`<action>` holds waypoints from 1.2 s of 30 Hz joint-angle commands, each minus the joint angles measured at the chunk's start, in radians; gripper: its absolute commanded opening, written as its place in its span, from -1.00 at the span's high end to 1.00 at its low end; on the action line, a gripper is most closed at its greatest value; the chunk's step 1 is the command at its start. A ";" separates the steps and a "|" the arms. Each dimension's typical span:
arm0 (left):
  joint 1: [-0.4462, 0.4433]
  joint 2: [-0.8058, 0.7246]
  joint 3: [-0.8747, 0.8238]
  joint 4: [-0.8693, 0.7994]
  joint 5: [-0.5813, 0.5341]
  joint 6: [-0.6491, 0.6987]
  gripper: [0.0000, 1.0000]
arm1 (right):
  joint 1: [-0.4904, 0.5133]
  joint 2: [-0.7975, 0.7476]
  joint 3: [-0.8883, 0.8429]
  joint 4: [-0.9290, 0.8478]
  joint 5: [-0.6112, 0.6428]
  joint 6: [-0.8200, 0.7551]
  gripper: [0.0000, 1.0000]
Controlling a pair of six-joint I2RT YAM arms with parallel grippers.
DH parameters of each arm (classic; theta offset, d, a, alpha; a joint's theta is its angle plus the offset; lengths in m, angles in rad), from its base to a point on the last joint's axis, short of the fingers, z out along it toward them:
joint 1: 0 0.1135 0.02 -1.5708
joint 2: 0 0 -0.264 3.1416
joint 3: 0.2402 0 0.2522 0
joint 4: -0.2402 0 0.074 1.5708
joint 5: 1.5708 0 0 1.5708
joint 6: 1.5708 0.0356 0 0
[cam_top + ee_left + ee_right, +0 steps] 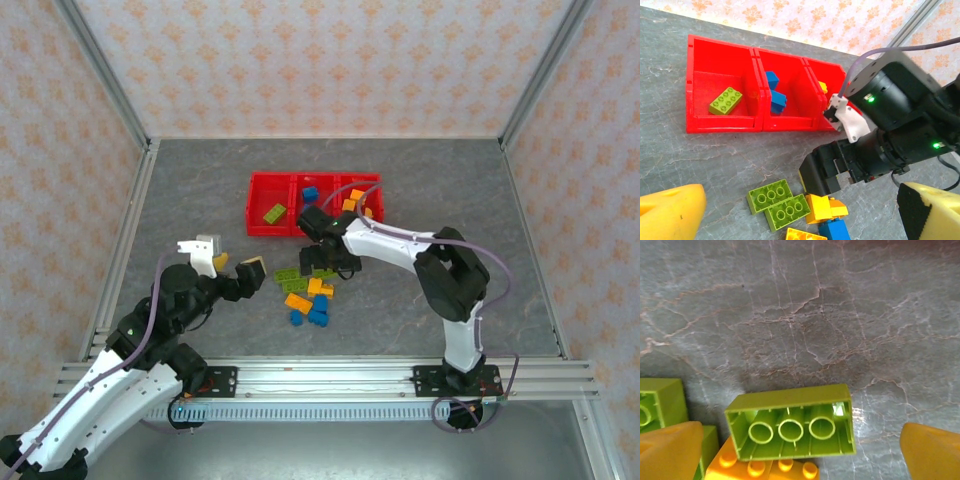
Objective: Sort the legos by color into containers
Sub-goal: Pick up the lego from the center of the table.
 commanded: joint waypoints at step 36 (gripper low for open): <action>-0.006 0.005 -0.009 0.020 0.001 0.016 -0.98 | 0.007 -0.029 0.039 -0.005 0.184 0.032 0.01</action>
